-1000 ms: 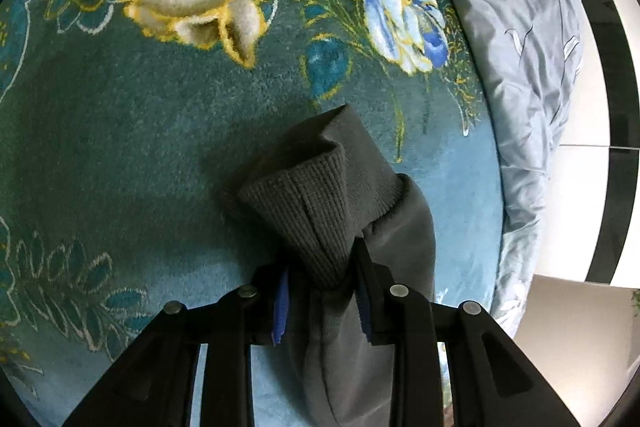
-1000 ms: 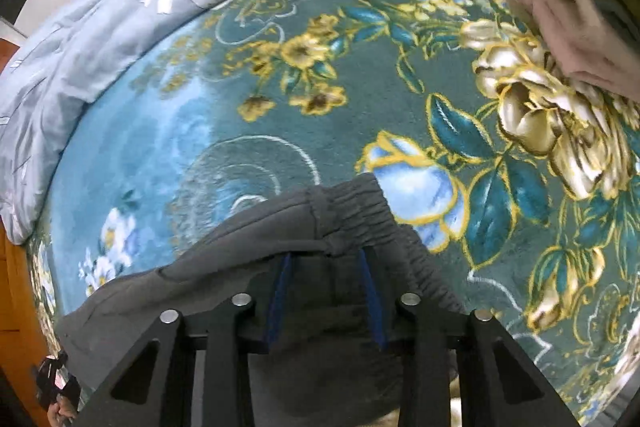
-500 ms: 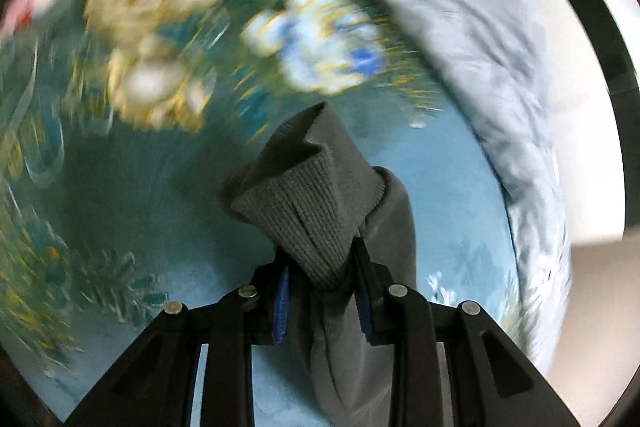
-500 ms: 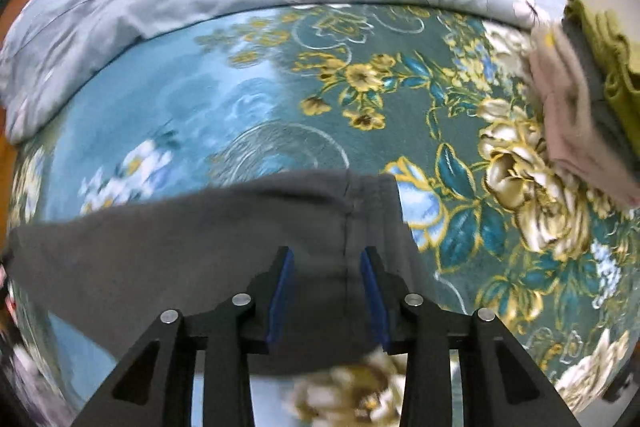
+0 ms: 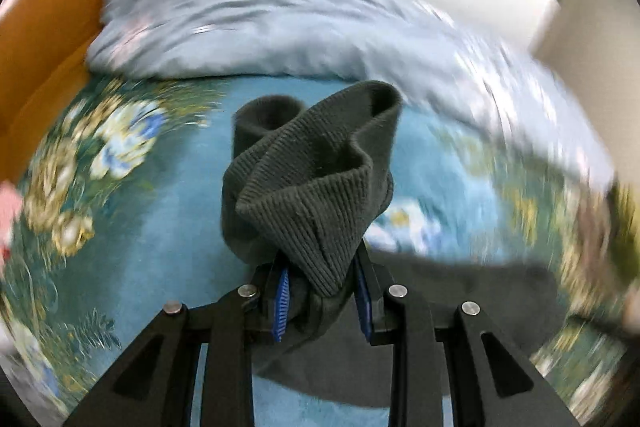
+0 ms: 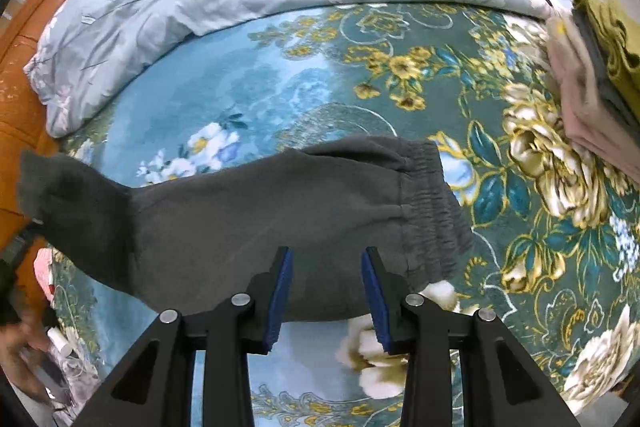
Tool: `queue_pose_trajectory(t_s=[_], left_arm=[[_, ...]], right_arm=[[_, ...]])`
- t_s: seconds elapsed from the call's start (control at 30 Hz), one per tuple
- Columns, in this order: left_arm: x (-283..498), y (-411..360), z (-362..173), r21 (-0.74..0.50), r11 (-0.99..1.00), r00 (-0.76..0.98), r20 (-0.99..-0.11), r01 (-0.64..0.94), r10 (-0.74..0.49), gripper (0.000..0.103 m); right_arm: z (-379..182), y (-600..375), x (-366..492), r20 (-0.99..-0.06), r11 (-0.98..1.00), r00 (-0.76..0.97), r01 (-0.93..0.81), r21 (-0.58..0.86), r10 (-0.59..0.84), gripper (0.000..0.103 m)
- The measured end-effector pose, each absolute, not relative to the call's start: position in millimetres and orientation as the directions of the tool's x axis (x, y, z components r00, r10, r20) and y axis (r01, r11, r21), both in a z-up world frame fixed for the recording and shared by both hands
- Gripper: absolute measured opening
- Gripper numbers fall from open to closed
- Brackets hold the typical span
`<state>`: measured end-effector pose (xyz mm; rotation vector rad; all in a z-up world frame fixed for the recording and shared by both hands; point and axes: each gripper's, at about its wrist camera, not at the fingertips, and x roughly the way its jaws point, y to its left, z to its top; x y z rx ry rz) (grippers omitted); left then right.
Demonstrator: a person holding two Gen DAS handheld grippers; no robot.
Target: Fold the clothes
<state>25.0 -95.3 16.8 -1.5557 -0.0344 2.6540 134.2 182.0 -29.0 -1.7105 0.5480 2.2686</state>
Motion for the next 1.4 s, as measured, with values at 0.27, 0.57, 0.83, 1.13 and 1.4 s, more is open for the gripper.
queue_pose_trajectory(t_s=[0.27, 0.57, 0.83, 1.13, 1.4], left_arm=[[49.3, 12.6, -62.1, 0.099, -0.963, -0.283, -0.959, -0.249, -0.025, 0.033], [65.5, 22.1, -63.3, -0.122, -0.966, -0.178, -0.97, -0.228, 0.165, 0.058], [79.2, -80.9, -46.9, -0.286, -0.955, -0.293, -0.922, 0.073, 0.253, 0.063], [60.8, -137.5, -87.9, -0.346, -0.902, -0.297, -0.917, 0.257, 0.267, 0.063], [74.4, -133.9, -122.3, -0.365, -0.904, -0.208, -0.924, 0.223, 0.322, 0.063]], right_arm=[[-24.8, 199.0, 160.0, -0.966, -0.891, -0.259, -0.44, 0.112, 0.006, 0.041], [-45.9, 207.1, 178.0, -0.97, -0.861, -0.24, -0.485, 0.156, -0.041, 0.046], [-67.2, 136.7, 123.0, -0.924, -0.873, -0.289, -0.343, 0.345, -0.251, 0.048], [-72.9, 12.3, 32.8, -0.888, -0.927, -0.282, 0.019, 0.374, -0.364, 0.049], [-116.3, 31.0, 19.7, -0.974, -0.979, -0.143, -0.081, 0.188, -0.176, 0.052]])
